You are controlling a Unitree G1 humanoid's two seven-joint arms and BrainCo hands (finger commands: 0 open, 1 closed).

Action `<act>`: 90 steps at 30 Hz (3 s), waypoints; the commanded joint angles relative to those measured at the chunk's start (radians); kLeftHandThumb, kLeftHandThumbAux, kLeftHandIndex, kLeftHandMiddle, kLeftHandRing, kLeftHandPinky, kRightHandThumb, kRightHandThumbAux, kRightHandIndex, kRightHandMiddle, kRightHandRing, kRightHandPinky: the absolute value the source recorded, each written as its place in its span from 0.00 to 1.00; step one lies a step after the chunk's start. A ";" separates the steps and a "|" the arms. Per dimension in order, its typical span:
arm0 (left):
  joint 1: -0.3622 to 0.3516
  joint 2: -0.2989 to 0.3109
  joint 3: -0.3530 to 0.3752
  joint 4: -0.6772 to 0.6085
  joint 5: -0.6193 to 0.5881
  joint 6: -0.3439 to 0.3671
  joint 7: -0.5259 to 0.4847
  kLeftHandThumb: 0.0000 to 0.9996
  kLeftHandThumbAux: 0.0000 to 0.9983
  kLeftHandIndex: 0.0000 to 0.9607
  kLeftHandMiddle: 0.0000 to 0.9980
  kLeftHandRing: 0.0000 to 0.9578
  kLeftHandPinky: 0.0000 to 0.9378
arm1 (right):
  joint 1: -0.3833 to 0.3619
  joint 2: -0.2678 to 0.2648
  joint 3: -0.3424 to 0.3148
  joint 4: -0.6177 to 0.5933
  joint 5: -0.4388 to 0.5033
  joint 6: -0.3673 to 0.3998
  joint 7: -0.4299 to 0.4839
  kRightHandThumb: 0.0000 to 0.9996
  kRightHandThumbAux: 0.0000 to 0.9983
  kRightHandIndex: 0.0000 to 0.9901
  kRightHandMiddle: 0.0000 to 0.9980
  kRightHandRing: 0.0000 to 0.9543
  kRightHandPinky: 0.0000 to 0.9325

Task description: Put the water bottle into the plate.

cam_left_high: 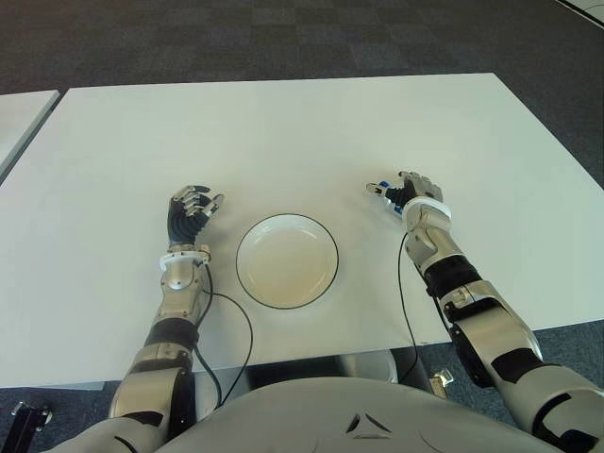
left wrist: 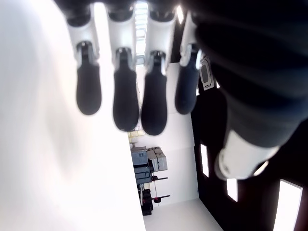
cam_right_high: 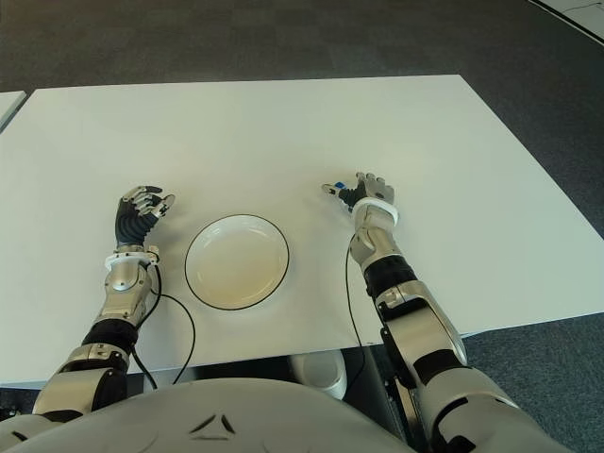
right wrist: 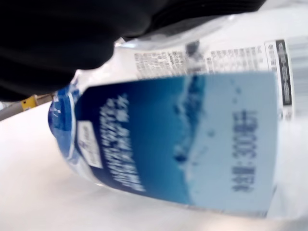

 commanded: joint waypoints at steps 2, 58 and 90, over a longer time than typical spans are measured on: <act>0.002 -0.001 0.007 0.011 -0.013 0.013 -0.011 0.71 0.72 0.45 0.61 0.61 0.60 | 0.032 0.034 0.046 0.090 0.035 0.071 0.105 0.55 0.19 0.00 0.00 0.00 0.00; 0.008 0.016 0.004 0.011 -0.023 -0.016 -0.036 0.71 0.71 0.45 0.61 0.62 0.60 | -0.040 0.157 -0.079 0.565 0.228 -0.292 -0.533 0.75 0.44 0.17 0.13 0.20 0.32; 0.008 0.014 0.017 0.023 -0.028 -0.023 -0.019 0.71 0.71 0.45 0.63 0.63 0.63 | 0.001 0.186 -0.217 0.669 0.316 -0.547 -0.763 0.84 0.68 0.41 0.56 0.73 0.74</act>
